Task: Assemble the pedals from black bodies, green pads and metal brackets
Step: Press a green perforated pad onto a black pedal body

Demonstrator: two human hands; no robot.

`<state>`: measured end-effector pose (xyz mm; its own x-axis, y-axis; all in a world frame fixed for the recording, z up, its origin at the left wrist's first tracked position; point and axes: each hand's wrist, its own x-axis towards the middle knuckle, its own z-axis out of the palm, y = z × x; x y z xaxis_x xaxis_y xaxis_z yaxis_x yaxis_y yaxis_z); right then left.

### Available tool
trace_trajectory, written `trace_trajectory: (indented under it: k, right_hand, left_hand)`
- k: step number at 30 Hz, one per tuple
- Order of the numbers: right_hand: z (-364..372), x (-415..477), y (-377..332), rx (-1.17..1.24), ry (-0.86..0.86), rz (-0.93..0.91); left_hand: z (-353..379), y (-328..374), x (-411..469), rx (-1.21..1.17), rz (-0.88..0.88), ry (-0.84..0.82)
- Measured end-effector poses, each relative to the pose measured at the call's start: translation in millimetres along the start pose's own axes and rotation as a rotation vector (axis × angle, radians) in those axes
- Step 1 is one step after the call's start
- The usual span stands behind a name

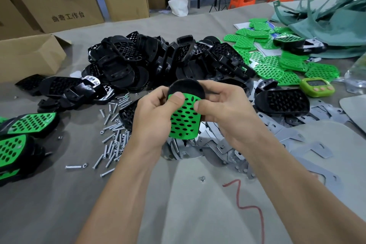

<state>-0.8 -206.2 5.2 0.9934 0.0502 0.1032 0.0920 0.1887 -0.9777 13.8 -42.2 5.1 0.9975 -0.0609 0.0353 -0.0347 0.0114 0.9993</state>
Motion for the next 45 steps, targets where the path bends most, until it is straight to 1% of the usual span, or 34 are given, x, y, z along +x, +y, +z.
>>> trace_trajectory:
  k: [2,4,6,11,15,17,21,23,26,28,30,32,36,41,45]
  right_hand:
    - [3.4,0.3,2.5,-0.065,0.014,0.020]
    - [5.2,-0.3,4.0,-0.147,-0.036,0.057]
    - [4.1,-0.5,3.6,-0.136,-0.044,0.088]
    - [2.1,-0.5,3.0,-0.071,-0.040,0.092]
    - [0.7,-0.1,1.7,-0.072,-0.045,0.084]
    - [-0.4,0.9,-0.8,-0.071,-0.075,0.097]
    - [1.2,-1.3,-2.7,-0.108,-0.167,0.141]
    - [1.8,-1.8,-1.8,-0.097,-0.152,0.143]
    - [0.6,-1.3,-2.0,-0.093,-0.082,0.113]
    - [-0.7,-1.4,-2.7,-0.083,-0.065,0.086]
    - [-3.5,-1.6,-4.5,-0.059,-0.052,0.068]
    - [-7.2,-1.4,-6.3,-0.040,-0.035,0.061]
    - [-9.7,-2.9,-6.1,-0.040,-0.042,0.072]
    - [-9.2,-4.4,-6.0,0.006,-0.063,0.074]
    - [-7.3,-1.1,-5.0,0.064,-0.070,0.082]
  left_hand:
    - [4.6,0.4,-2.3,-0.120,-0.021,0.079]
    - [6.9,-0.1,-4.1,-0.180,-0.052,0.128]
    - [8.3,-0.5,-4.6,-0.174,-0.048,0.140]
    - [11.7,0.6,-4.5,-0.195,-0.042,0.137]
    - [10.9,0.2,-3.9,-0.189,-0.053,0.126]
    - [12.1,0.3,-3.9,-0.198,-0.059,0.145]
    - [15.3,-1.3,-4.0,-0.344,-0.151,0.228]
    - [15.2,-0.8,-3.3,-0.407,-0.203,0.232]
    - [14.6,-1.2,-2.6,-0.391,-0.183,0.210]
    - [9.3,-0.4,-1.6,-0.269,-0.096,0.180]
    - [0.6,1.3,0.3,-0.200,-0.052,0.070]
    - [-6.4,2.1,0.6,-0.233,-0.084,-0.070]
    - [-10.3,-0.8,2.0,-0.202,-0.072,-0.179]
    - [-11.2,-0.7,3.4,-0.233,-0.086,-0.196]
    - [-6.7,4.3,4.8,-0.367,-0.126,-0.120]
